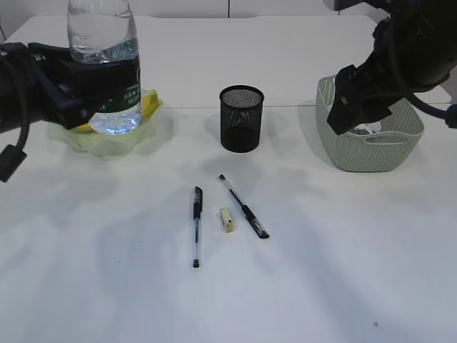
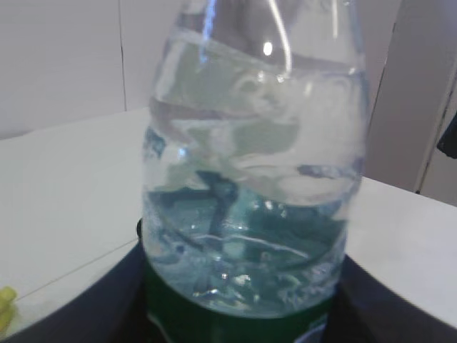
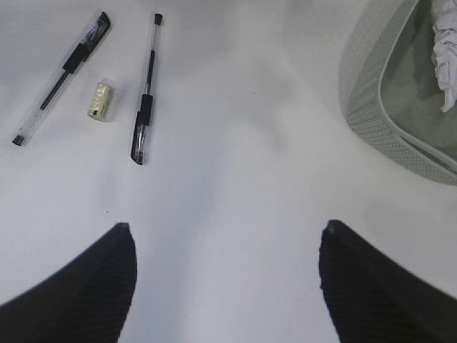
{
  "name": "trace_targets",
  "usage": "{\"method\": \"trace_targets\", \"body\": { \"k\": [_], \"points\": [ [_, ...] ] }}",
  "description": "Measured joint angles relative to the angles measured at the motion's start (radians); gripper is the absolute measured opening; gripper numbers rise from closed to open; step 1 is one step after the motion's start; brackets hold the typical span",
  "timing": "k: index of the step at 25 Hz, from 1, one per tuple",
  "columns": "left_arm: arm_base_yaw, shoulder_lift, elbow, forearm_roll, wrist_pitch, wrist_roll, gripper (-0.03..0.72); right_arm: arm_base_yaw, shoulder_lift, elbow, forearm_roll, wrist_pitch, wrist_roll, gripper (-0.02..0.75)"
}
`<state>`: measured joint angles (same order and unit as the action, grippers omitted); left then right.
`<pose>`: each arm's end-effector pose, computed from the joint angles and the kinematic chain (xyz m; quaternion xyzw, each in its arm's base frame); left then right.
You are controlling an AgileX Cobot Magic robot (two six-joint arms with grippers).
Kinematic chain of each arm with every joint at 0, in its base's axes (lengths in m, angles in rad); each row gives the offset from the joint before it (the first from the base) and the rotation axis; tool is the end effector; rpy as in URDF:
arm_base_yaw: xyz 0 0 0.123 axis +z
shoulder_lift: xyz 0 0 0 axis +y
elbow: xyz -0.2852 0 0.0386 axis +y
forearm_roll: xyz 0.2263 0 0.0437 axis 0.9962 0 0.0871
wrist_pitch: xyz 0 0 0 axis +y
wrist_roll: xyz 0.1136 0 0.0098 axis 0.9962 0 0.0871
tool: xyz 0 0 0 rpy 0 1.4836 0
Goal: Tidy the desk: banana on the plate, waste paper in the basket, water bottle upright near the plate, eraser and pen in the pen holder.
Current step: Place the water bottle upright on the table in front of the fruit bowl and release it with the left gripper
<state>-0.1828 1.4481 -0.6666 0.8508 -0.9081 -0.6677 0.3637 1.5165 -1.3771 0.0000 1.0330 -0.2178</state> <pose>0.2697 -0.1185 0.2830 0.2633 0.6540 -0.2985 0.6433 0.2863 0.1090 0.3208 -0.2783 0.9299 0.0175 0.2398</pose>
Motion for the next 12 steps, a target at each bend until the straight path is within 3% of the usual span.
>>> {"method": "trace_targets", "body": {
  "k": [5, 12],
  "points": [
    [0.0, 0.164, 0.0, -0.052, -0.149, 0.084, 0.376, 0.0, 0.0, 0.0, 0.0, 0.001, 0.002, 0.594],
    [0.0, 0.315, 0.0, -0.17, -0.178, 0.243, 0.376, 0.0, 0.0, 0.0, 0.0, 0.001, 0.002, 0.593]
  ]
}}
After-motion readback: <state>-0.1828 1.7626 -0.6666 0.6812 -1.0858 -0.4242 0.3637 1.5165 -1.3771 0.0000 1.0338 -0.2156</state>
